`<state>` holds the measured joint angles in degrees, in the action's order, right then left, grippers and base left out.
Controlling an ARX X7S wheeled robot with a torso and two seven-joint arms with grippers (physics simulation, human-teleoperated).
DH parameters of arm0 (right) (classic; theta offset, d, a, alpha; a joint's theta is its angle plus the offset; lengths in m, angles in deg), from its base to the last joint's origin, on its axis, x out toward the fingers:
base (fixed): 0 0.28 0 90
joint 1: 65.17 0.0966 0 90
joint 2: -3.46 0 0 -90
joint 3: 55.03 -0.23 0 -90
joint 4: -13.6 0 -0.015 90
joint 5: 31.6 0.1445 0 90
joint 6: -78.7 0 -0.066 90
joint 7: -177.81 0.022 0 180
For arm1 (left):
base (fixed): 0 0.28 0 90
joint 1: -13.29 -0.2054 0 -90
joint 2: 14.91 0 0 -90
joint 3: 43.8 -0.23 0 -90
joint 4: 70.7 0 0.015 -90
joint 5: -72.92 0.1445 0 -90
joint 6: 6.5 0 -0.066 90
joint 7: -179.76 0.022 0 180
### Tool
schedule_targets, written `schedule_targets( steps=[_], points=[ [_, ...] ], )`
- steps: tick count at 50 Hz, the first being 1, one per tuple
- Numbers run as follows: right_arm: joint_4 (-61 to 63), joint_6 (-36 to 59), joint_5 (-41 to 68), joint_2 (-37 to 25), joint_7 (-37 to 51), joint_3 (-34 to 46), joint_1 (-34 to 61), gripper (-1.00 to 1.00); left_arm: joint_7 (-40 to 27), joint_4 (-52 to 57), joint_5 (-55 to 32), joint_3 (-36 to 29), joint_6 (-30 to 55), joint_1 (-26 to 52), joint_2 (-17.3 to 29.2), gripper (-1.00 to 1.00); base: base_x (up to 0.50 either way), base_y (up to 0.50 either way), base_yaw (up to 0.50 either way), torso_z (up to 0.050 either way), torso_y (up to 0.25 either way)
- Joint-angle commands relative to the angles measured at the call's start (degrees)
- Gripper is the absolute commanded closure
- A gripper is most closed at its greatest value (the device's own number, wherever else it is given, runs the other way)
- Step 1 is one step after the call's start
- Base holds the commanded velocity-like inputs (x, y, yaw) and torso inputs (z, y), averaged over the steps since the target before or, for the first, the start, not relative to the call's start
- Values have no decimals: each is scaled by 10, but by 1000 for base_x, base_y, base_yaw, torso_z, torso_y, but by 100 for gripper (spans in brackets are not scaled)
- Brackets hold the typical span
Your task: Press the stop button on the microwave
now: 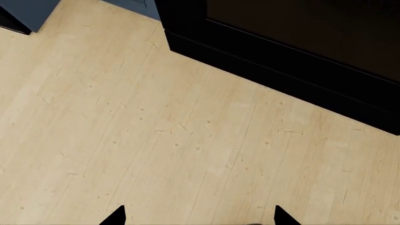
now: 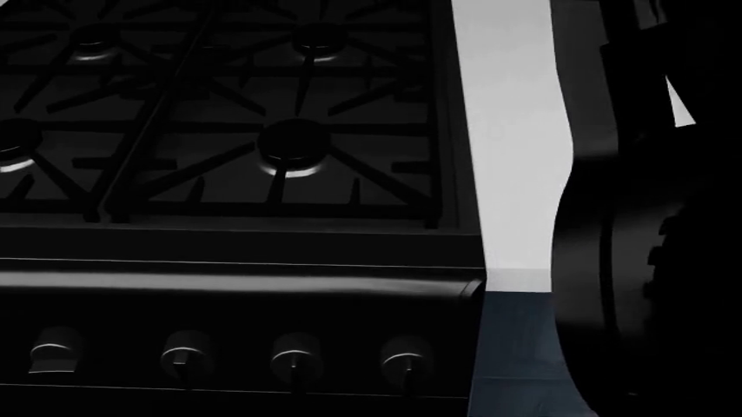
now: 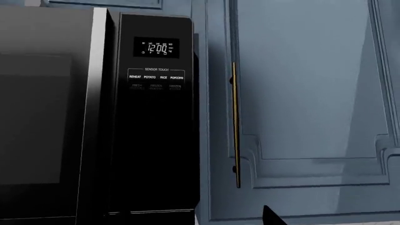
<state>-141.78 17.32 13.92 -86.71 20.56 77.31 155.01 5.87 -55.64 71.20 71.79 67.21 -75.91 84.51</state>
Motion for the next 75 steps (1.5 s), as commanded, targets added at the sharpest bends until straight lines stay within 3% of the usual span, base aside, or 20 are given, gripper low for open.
schedule_targets(
  steps=[1,15,17,19,23,58,75],
  points=[
    [-54,-45,139,1,10,127,37,-100,0,-1,0,0,0,0,0,-100,0,0,0,0,0],
    [-34,-87,255,1,8,245,45,-100,0,-1,0,0,0,0,0,-100,393,-65,0,0,0],
    [-15,-85,240,0,10,213,48,-100,0,-1,0,0,0,0,0,-100,0,0,0,0,0],
    [0,-65,170,0,16,131,48,-100,0,-1,0,0,0,0,0,-100,0,0,0,0,0],
    [16,-70,165,-5,8,110,45,-100,0,-1,0,0,0,0,0,-100,0,0,0,0,0],
    [83,-62,155,-19,-1,129,1,-100,0,-1,0,0,0,0,0,-100,202,-19,0,0,0],
    [96,-49,134,-14,13,77,46,-100,0,-1,0,0,0,0,0,-100,0,0,0,0,0]
  ],
)
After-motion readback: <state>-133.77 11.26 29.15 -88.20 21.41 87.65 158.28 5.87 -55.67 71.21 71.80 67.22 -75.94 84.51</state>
